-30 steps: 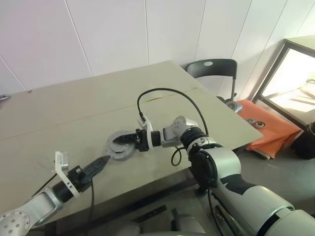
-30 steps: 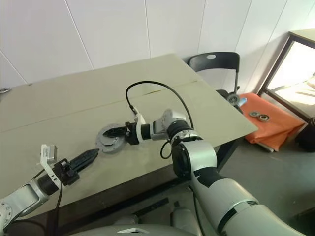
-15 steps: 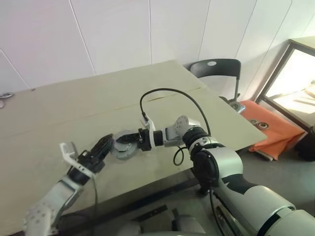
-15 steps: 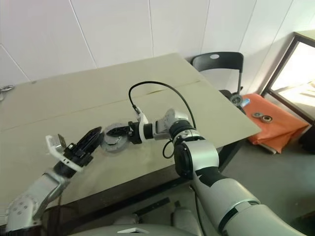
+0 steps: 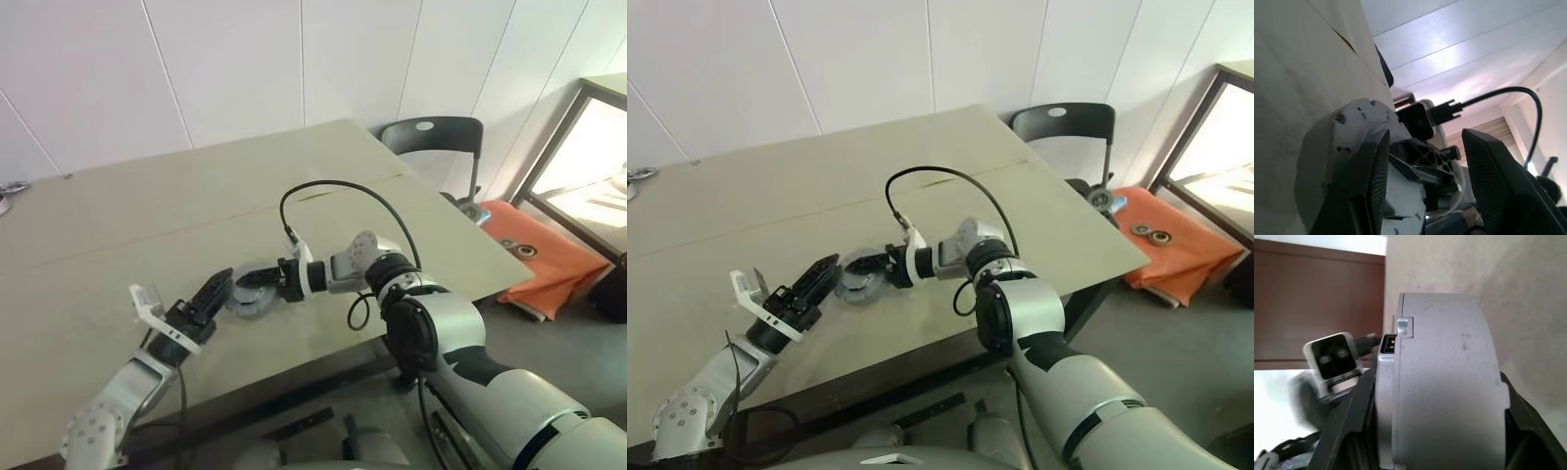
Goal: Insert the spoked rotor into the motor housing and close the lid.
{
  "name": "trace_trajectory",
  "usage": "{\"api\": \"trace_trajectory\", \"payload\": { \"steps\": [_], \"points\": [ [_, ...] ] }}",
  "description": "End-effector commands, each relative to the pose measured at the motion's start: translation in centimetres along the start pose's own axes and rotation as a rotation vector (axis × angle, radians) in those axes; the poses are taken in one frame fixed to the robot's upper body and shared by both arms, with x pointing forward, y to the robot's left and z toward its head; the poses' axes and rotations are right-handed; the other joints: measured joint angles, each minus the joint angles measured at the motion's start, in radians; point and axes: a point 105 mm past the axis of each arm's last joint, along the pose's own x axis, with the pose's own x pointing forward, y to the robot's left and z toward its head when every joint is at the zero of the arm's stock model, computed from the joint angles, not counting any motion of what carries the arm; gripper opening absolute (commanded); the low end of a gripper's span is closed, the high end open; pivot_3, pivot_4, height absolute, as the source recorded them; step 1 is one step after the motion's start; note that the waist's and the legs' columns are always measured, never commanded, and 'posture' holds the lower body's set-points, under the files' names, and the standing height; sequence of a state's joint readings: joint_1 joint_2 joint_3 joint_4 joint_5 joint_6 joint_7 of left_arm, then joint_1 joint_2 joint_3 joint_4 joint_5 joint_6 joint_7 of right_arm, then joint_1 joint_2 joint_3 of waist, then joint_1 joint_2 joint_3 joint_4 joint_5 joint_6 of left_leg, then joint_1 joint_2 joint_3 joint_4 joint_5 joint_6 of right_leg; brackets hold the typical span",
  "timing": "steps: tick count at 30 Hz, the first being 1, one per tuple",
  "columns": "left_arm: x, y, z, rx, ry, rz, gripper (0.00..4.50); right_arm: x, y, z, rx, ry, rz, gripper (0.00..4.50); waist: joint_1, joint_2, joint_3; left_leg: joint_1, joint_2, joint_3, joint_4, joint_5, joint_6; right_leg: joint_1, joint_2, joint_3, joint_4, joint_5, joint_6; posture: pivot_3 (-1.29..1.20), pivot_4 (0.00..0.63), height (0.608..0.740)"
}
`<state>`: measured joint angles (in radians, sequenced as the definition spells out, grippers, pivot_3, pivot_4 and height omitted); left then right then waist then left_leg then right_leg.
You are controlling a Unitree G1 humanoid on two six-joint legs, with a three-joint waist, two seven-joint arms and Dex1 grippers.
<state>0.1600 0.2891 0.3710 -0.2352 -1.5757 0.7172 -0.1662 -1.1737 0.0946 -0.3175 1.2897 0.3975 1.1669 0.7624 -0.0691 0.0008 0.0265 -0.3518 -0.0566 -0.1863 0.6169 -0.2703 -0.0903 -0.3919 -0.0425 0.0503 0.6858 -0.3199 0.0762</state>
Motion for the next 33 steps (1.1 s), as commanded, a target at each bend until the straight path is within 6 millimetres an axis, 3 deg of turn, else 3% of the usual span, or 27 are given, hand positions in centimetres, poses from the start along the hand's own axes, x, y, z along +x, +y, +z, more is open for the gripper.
{"api": "trace_trajectory", "payload": {
  "steps": [1, 4, 8, 15, 27, 32, 33],
  "points": [
    [-0.2, -0.3, 3.5, 0.066, -0.148, 0.016, 2.52, 0.4, 2.7, 1.1, -0.036, -0.037, 0.105, 2.32, -0.001, 0.0, 0.0, 0.0, 0.0, 0.0, 0.0, 0.0, 0.0, 0.0, 0.0, 0.0, 0.0, 0.0, 0.0, 0.0, 0.0, 0.74],
    [-0.5, -0.4, 3.3, 0.055, -0.167, 0.015, 2.52, 0.4, 2.6, 1.1, -0.036, -0.039, 0.102, 2.32, 0.0, 0.0, 0.0, 0.0, 0.0, 0.0, 0.0, 0.0, 0.0, 0.0, 0.0, 0.0, -0.001, 0.0, 0.0, 0.0, 0.0, 0.74],
    [-0.9, 0.4, 1.5, 0.011, -0.139, 0.045, 2.52, 0.4, 2.6, 1.1, -0.033, -0.042, 0.099, 2.32, -0.001, 0.0, 0.0, -0.002, 0.0, 0.001, 0.0, 0.0, 0.0, -0.001, -0.001, 0.001, -0.002, 0.0, 0.0, 0.0, 0.0, 0.74],
    [0.0, -0.1, -1.0, -0.065, -0.08, 0.009, 2.52, 0.5, 2.5, 1.1, -0.036, -0.043, 0.093, 2.32, 0.0, 0.0, 0.0, -0.002, 0.0, 0.0, 0.001, 0.0, 0.0, 0.0, 0.0, 0.0, -0.002, 0.0, 0.0, 0.0, 0.0, 0.74],
    [-1.7, 2.6, -0.3, -0.112, -0.149, 0.15, 2.52, 0.6, 2.4, 1.0, -0.041, -0.04, 0.089, 2.32, -0.001, 0.0, 0.0, -0.002, 0.0, 0.001, 0.0, 0.0, 0.0, -0.001, 0.0, 0.0, -0.002, 0.0, 0.0, 0.0, 0.0, 0.74],
    [-1.3, 1.6, -0.7, -0.028, -0.134, 0.167, 2.52, 0.7, 2.4, 0.9, -0.041, -0.037, 0.091, 2.32, -0.001, 0.0, 0.0, -0.002, 0.0, 0.001, 0.0, 0.0, 0.0, -0.001, 0.0, 0.0, -0.002, 0.0, 0.0, 0.0, 0.0, 0.74],
    [-1.2, 1.4, -0.7, -0.003, -0.138, 0.181, 2.69, 0.7, 2.4, 0.9, -0.042, -0.036, 0.091, 2.32, -0.001, 0.0, 0.0, -0.002, 0.0, 0.001, 0.0, 0.0, 0.0, -0.001, 0.0, 0.0, -0.002, 0.0, 0.0, 0.0, 0.0, 0.74]
  ]
}}
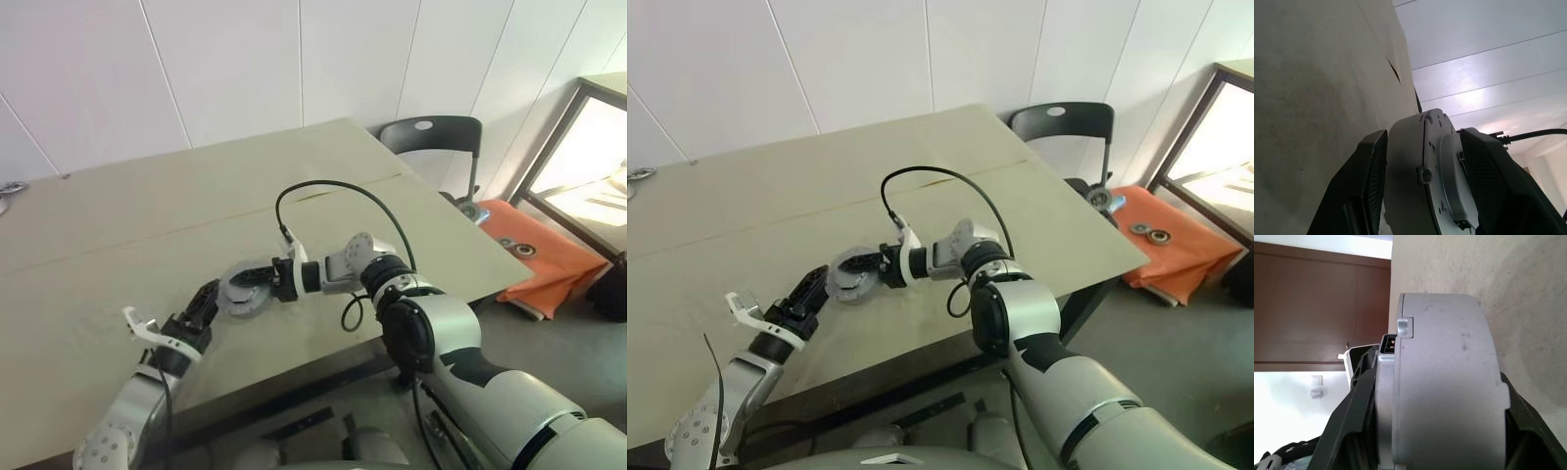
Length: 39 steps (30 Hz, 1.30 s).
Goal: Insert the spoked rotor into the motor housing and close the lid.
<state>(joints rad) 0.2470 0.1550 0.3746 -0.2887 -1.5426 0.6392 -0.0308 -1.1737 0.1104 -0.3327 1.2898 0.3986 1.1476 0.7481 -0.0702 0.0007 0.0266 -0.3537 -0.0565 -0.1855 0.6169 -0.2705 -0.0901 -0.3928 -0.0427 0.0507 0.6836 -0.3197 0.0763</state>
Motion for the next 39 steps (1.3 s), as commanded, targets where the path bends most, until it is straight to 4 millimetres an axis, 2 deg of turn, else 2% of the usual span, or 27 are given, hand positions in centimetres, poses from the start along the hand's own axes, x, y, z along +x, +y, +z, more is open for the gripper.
{"api": "trace_trajectory", "payload": {
  "steps": [1, 6, 7, 10, 12, 20, 24, 25, 34, 39],
  "points": [
    [0.2, -1.1, 0.2, 0.091, -0.03, 0.02, 2.87, 0.3, 2.3, 0.9, -0.036, -0.026, 0.084, 2.32, 0.001, 0.0, 0.0, 0.0, 0.0, 0.0, 0.0, 0.0, 0.0, 0.0, 0.0, 0.0, 0.0, 0.0, 0.0, 0.0, 0.0, 0.74],
    [0.9, -3.3, 0.2, 0.123, -0.048, -0.023, 4.38, 0.3, 2.3, 0.9, -0.039, -0.024, 0.083, 2.32, 0.003, 0.0, 0.0, 0.0, 0.0, 0.0, 0.0, 0.0, 0.0, 0.0, 0.0, 0.0, 0.0, 0.0, 0.0, 0.0, 0.0, 0.74],
    [1.0, -3.6, 0.0, 0.108, -0.044, -0.031, 4.45, 0.3, 2.3, 0.9, -0.039, -0.025, 0.082, 2.32, 0.003, 0.0, 0.0, 0.0, 0.0, 0.0, 0.001, 0.0, 0.0, 0.001, 0.0, 0.0, 0.0, 0.0, 0.0, 0.0, 0.0, 0.74],
    [1.2, -4.7, -0.8, 0.029, -0.013, -0.083, 4.45, 0.3, 2.3, 0.9, -0.039, -0.025, 0.082, 2.32, 0.003, 0.0, 0.0, 0.0, 0.0, 0.0, 0.0, 0.0, 0.0, 0.001, 0.0, 0.0, 0.0, 0.0, 0.0, 0.0, 0.0, 0.74],
    [1.2, -4.4, -1.2, 0.01, 0.011, -0.08, 4.45, 0.3, 2.2, 0.9, -0.04, -0.026, 0.08, 2.32, 0.003, 0.0, 0.0, 0.0, 0.0, 0.0, 0.0, 0.0, 0.0, 0.0, 0.0, 0.0, 0.0, 0.0, 0.0, 0.0, 0.0, 0.74],
    [0.4, 1.2, 0.3, -0.073, -0.057, 0.097, 4.45, 0.1, 2.0, 1.0, -0.037, -0.032, 0.069, 2.32, 0.0, 0.0, 0.0, 0.0, 0.0, 0.0, 0.0, 0.0, 0.0, 0.0, 0.0, 0.0, 0.0, 0.0, 0.0, 0.0, 0.0, 0.74],
    [0.6, 1.7, 0.3, -0.084, -0.063, 0.106, 4.45, 0.2, 1.9, 1.0, -0.038, -0.03, 0.065, 2.32, -0.001, 0.0, 0.0, 0.0, 0.0, 0.001, 0.0, 0.0, 0.0, 0.0, 0.0, 0.0, 0.0, 0.0, 0.0, 0.0, 0.0, 0.74],
    [0.8, 1.8, 0.2, -0.088, -0.066, 0.11, 4.45, 0.2, 1.9, 0.9, -0.038, -0.03, 0.064, 2.32, -0.001, 0.0, 0.0, 0.001, 0.0, 0.001, 0.0, 0.0, 0.0, 0.0, 0.0, 0.0, 0.0, 0.0, 0.0, 0.0, 0.0, 0.74],
    [4.1, -2.3, -1.2, -0.121, -0.002, -0.051, 4.45, 0.3, 2.0, 0.9, -0.043, -0.03, 0.064, 2.32, 0.004, -0.001, 0.0, 0.0, 0.0, 0.0, 0.001, 0.0, 0.0, 0.0, 0.0, 0.0, 0.0, 0.0, 0.0, 0.0, 0.0, 0.74],
    [4.6, -1.3, -1.4, -0.149, 0.021, -0.078, 4.45, 0.1, 2.4, 1.2, -0.045, -0.035, 0.081, 2.32, 0.001, -0.001, 0.0, 0.0, -0.001, 0.0, 0.001, 0.0, 0.0, 0.0, 0.0, 0.0, 0.0, 0.0, 0.0, 0.0, 0.0, 0.74]
  ]
}}
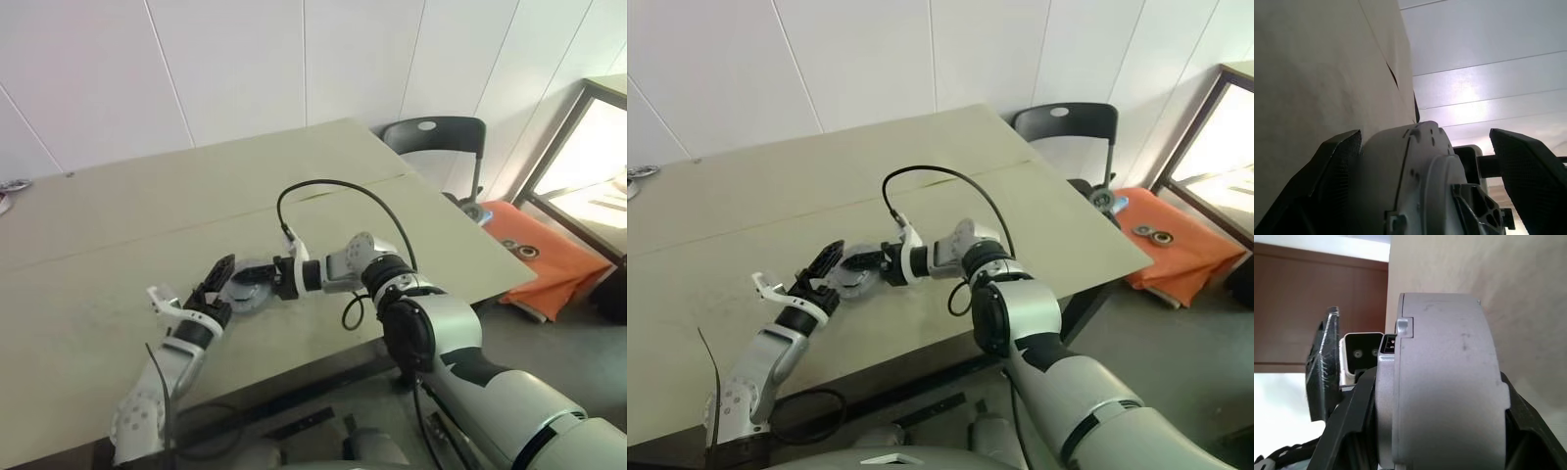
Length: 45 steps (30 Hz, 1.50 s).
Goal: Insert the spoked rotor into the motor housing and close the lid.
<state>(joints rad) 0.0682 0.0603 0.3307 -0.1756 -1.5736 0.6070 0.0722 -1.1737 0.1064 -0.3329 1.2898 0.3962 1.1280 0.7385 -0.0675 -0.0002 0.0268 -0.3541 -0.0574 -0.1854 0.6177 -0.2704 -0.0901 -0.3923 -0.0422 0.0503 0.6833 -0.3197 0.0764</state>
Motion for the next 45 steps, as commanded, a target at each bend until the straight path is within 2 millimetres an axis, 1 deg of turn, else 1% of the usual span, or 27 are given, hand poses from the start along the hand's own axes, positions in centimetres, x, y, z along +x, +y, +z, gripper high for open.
{"api": "trace_trajectory", "payload": {
  "steps": [1, 2, 4, 8, 11, 14, 18, 21, 24, 27, 29, 32, 33, 35, 39, 42, 45],
  "points": [
    [0.3, -0.1, 0.2, -0.003, 0.015, -0.053, 4.45, 0.1, 3.4, 1.1, -0.028, -0.017, 0.133, 2.32, -0.003, 0.0, 0.0, 0.0, 0.0, 0.0, 0.0, 0.0, 0.0, 0.0, 0.0, 0.0, 0.0, 0.0, 0.0, 0.0, 0.0, 0.74],
    [0.1, 0.3, 0.4, 0.001, 0.012, -0.053, 4.45, -0.2, 4.5, 1.3, -0.024, -0.012, 0.185, 2.32, -0.003, 0.0, 0.0, 0.0, 0.0, 0.0, 0.0, 0.0, 0.0, 0.0, 0.0, 0.0, 0.0, 0.0, 0.0, 0.0, 0.0, 0.74],
    [-0.1, 0.9, 0.9, 0.004, 0.005, -0.05, 4.45, -0.6, 6.2, 1.5, -0.015, 0.0, 0.263, 2.32, -0.003, 0.0, 0.0, 0.0, 0.001, 0.0, -0.001, 0.0, 0.0, -0.001, 0.0, 0.0, 0.0, 0.0, 0.0, 0.0, 0.0, 0.74],
    [-0.8, 2.3, 1.8, 0.012, 0.0, -0.046, 4.45, -0.9, 7.6, 1.2, 0.022, 0.032, 0.346, 2.32, -0.002, 0.0, 0.0, 0.0, 0.001, 0.0, -0.001, 0.0, 0.0, -0.001, 0.0, 0.0, 0.0, 0.0, 0.0, 0.0, 0.0, 0.74],
    [-1.3, 2.5, 2.6, 0.015, -0.003, -0.063, 4.45, -0.9, 8.1, 0.7, 0.064, 0.053, 0.412, 2.32, -0.002, 0.0, 0.0, 0.0, 0.0, 0.0, 0.0, 0.0, 0.0, -0.001, 0.001, 0.0, 0.0, 0.0, 0.0, 0.0, 0.0, 0.74],
    [-1.6, 1.5, 2.6, 0.017, 0.018, -0.12, 4.45, -0.5, 8.3, 0.5, 0.093, 0.045, 0.458, 2.32, -0.003, 0.0, 0.0, 0.0, 0.0, 0.0, -0.001, 0.0, 0.0, -0.001, 0.0, 0.0, 0.0, 0.0, 0.0, 0.0, 0.0, 0.74],
    [-1.9, -1.0, 2.4, 0.033, 0.059, -0.205, 4.45, 0.1, 8.4, 0.0, 0.091, 0.058, 0.478, 2.32, -0.002, 0.0, 0.0, -0.001, 0.001, -0.001, -0.001, 0.0, 0.0, -0.001, 0.0, 0.0, 0.0, 0.0, 0.0, 0.0, 0.0, 0.74],
    [-2.4, -2.1, 2.6, 0.052, 0.074, -0.224, 4.45, 0.4, 8.5, -0.2, 0.077, 0.063, 0.482, 2.32, -0.002, 0.0, 0.0, -0.001, 0.001, -0.001, -0.001, 0.0, 0.0, -0.001, 0.0, 0.0, 0.0, 0.0, 0.0, 0.0, 0.0, 0.74],
    [-3.0, -2.7, 1.9, 0.056, 0.108, -0.218, 4.45, 0.6, 8.5, -0.2, 0.063, 0.059, 0.479, 2.32, -0.002, 0.0, 0.0, -0.001, 0.001, -0.002, -0.001, 0.0, 0.0, -0.001, -0.001, 0.0, 0.0, 0.0, 0.0, 0.0, 0.0, 0.74],
    [-4.1, -3.1, 0.6, 0.055, 0.174, -0.211, 4.45, 0.9, 8.3, -0.1, 0.045, 0.049, 0.462, 2.32, -0.002, 0.0, 0.0, -0.001, 0.001, -0.003, -0.001, 0.0, 0.0, -0.002, -0.001, 0.0, 0.0, 0.0, 0.0, 0.0, 0.0, 0.74],
    [-5.0, -3.1, 0.1, 0.052, 0.205, -0.194, 4.45, 1.0, 8.2, -0.1, 0.037, 0.048, 0.458, 2.32, -0.003, 0.0, 0.001, -0.001, 0.001, -0.003, -0.002, 0.0, 0.0, -0.002, -0.001, 0.001, 0.0, 0.0, 0.0, 0.0, 0.0, 0.74],
    [-5.9, -2.8, 0.8, 0.029, 0.181, -0.179, 4.45, 1.1, 8.1, -0.1, 0.031, 0.045, 0.449, 2.32, -0.002, 0.0, 0.001, -0.001, 0.001, -0.003, -0.002, 0.0, 0.0, -0.003, -0.001, 0.001, 0.0, 0.0, 0.0, 0.0, 0.0, 0.74],
    [-6.0, -3.0, 1.0, 0.027, 0.172, -0.187, 4.45, 1.1, 8.1, -0.1, 0.028, 0.041, 0.444, 2.32, -0.001, 0.0, 0.001, -0.001, 0.001, -0.002, -0.002, 0.0, 0.0, -0.003, -0.001, 0.001, 0.0, 0.0, 0.0, 0.0, 0.0, 0.74],
    [-5.9, -3.4, 1.2, 0.023, 0.163, -0.208, 4.45, 1.1, 8.0, 0.0, 0.023, 0.037, 0.437, 2.32, 0.0, 0.0, 0.001, -0.001, 0.001, -0.002, -0.002, 0.0, 0.0, -0.002, -0.001, 0.0, 0.0, 0.0, 0.0, 0.0, 0.0, 0.74],
    [-4.7, -3.6, 1.3, 0.018, 0.135, -0.232, 4.45, 1.2, 7.7, 0.1, 0.016, 0.029, 0.417, 2.32, -0.001, 0.0, 0.001, -0.001, 0.0, -0.001, -0.002, 0.0, 0.0, -0.002, -0.001, 0.0, 0.0, 0.0, 0.0, 0.0, 0.0, 0.74],
    [-3.6, -4.9, 1.5, 0.009, 0.107, -0.296, 4.45, 1.2, 7.5, 0.2, 0.011, 0.022, 0.402, 2.32, 0.001, 0.0, 0.001, -0.001, 0.0, -0.001, -0.002, 0.0, 0.0, -0.002, -0.001, 0.0, 0.0, 0.0, 0.0, 0.0, 0.0, 0.74],
    [-3.0, -6.1, 0.5, -0.011, 0.138, -0.339, 4.45, 1.1, 7.3, 0.3, 0.007, 0.018, 0.394, 2.32, -0.004, -0.001, 0.0, -0.001, 0.0, -0.001, -0.002, 0.0, 0.0, -0.002, -0.001, 0.0, 0.0, 0.0, 0.0, 0.0, 0.0, 0.74]
  ]
}}
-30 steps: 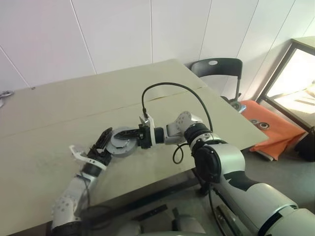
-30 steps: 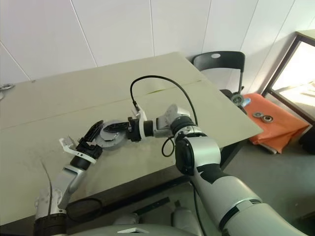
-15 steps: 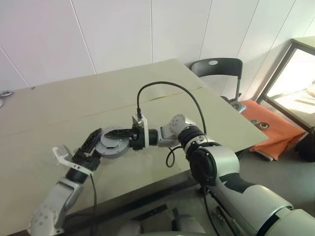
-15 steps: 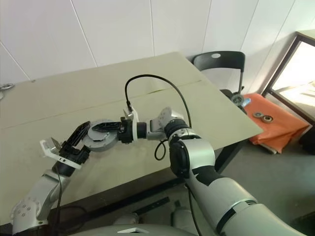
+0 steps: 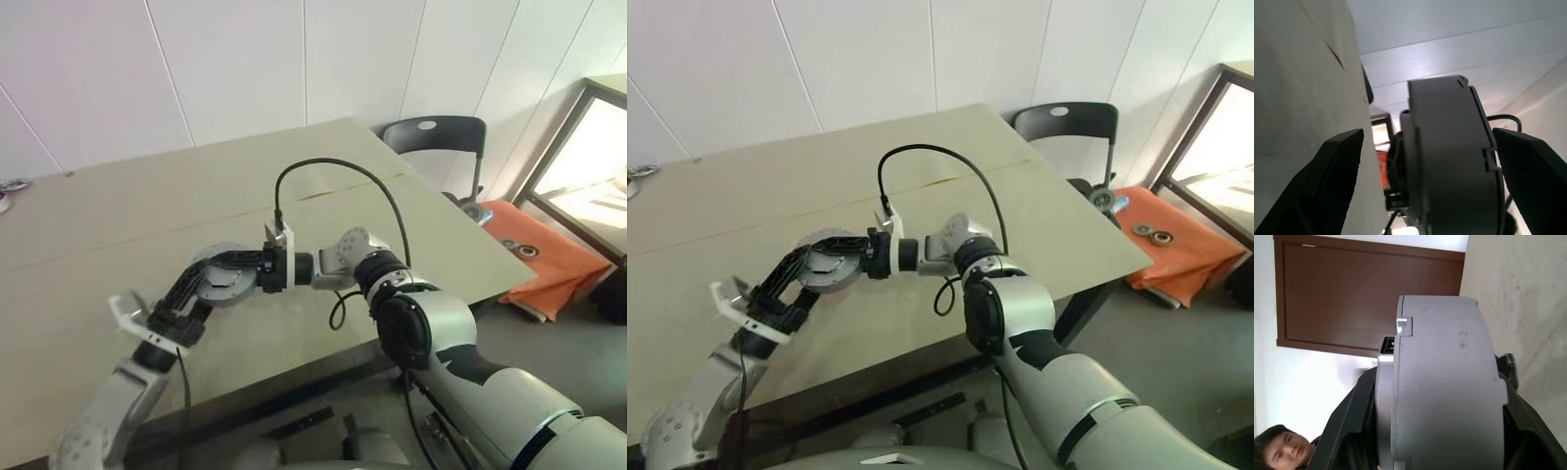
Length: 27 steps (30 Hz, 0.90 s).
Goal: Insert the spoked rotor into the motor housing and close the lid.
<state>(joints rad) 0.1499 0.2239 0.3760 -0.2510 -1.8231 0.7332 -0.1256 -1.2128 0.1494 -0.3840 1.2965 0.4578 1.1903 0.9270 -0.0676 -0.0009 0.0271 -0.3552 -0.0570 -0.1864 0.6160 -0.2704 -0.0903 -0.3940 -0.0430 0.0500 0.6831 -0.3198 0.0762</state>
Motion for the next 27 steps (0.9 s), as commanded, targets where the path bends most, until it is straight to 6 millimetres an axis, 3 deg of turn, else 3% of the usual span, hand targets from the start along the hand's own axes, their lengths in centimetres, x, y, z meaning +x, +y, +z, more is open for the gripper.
{"api": "trace_trajectory", "payload": {
  "steps": [1, 14, 27],
  "points": [
    [0.8, -1.6, -0.9, -0.008, 0.036, -0.062, 4.45, 0.9, 2.4, 0.8, -0.054, -0.015, 0.084, 2.32, -0.006, 0.0, 0.0, 0.0, 0.0, 0.001, -0.001, 0.0, 0.0, -0.001, 0.0, 0.001, 0.0, 0.0, 0.0, 0.0, 0.0, 0.74],
    [2.2, -1.8, -0.5, 0.005, -0.018, -0.029, 4.45, 0.7, 1.8, 1.0, -0.067, -0.032, 0.04, 2.32, 0.0, 0.0, 0.0, 0.0, 0.0, 0.001, 0.0, 0.0, 0.0, -0.001, 0.0, 0.001, 0.0, 0.0, 0.0, 0.0, 0.0, 0.74],
    [2.3, -1.5, 0.3, 0.057, -0.079, 0.002, 4.45, 0.6, 1.5, 1.2, -0.066, -0.046, 0.022, 2.32, -0.001, 0.0, 0.0, 0.0, 0.0, 0.001, 0.0, 0.0, 0.0, -0.001, 0.0, 0.001, 0.0, 0.0, 0.0, 0.0, 0.0, 0.74]
  ]
}}
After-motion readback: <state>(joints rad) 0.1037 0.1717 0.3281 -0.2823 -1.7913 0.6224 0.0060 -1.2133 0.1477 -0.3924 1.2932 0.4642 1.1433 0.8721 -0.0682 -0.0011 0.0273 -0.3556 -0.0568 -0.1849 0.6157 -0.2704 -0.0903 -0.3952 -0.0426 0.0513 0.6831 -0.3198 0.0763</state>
